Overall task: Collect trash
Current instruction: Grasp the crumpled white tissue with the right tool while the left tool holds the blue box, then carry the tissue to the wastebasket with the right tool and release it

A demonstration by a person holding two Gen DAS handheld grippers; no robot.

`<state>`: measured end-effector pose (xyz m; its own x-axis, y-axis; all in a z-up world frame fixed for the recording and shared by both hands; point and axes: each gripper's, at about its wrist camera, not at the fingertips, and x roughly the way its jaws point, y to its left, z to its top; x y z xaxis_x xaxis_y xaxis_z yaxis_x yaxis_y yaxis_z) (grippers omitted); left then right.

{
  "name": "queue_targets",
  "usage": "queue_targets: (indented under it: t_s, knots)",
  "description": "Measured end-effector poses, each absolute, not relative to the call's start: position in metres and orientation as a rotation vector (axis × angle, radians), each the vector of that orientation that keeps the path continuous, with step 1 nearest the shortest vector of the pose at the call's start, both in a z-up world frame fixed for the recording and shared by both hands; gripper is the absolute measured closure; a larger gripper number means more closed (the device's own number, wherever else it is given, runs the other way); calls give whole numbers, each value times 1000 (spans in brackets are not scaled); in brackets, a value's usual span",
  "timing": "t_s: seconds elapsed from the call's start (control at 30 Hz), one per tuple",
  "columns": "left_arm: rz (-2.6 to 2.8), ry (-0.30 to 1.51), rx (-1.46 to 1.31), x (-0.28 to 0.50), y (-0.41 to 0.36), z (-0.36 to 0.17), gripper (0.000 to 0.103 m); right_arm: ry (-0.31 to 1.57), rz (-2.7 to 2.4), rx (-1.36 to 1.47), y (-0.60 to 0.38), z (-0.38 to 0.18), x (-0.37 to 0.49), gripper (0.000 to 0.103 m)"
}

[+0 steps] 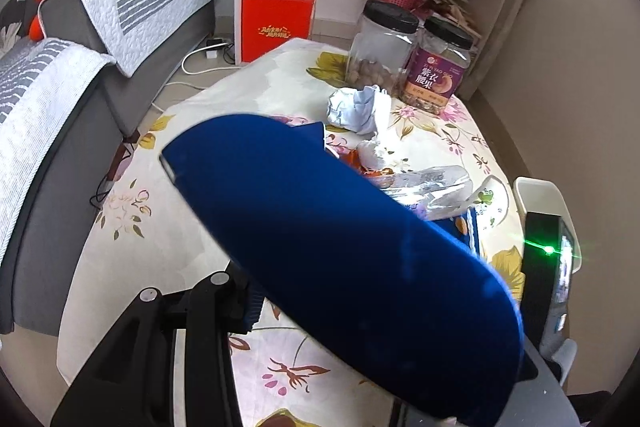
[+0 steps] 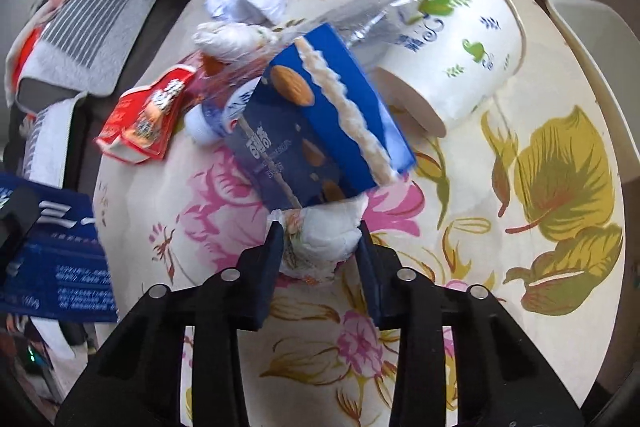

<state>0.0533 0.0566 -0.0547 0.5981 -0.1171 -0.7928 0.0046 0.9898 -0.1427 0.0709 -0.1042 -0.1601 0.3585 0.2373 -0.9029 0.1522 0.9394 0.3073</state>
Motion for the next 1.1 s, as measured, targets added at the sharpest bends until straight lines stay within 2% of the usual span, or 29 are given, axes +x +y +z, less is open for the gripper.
queue_targets:
  t_s: [0.27,0.77,1.1]
  knots:
    - [-65,910,-139,48,61,-54,62,1153,160,330,-110,-131,51,71]
    - [-111,806,-138,44,38,-35,62,773,137,168,-141,-48,41,71]
    - [-156,769,-148,49,11,-29,62,681,70,87,-159,-33,33,71]
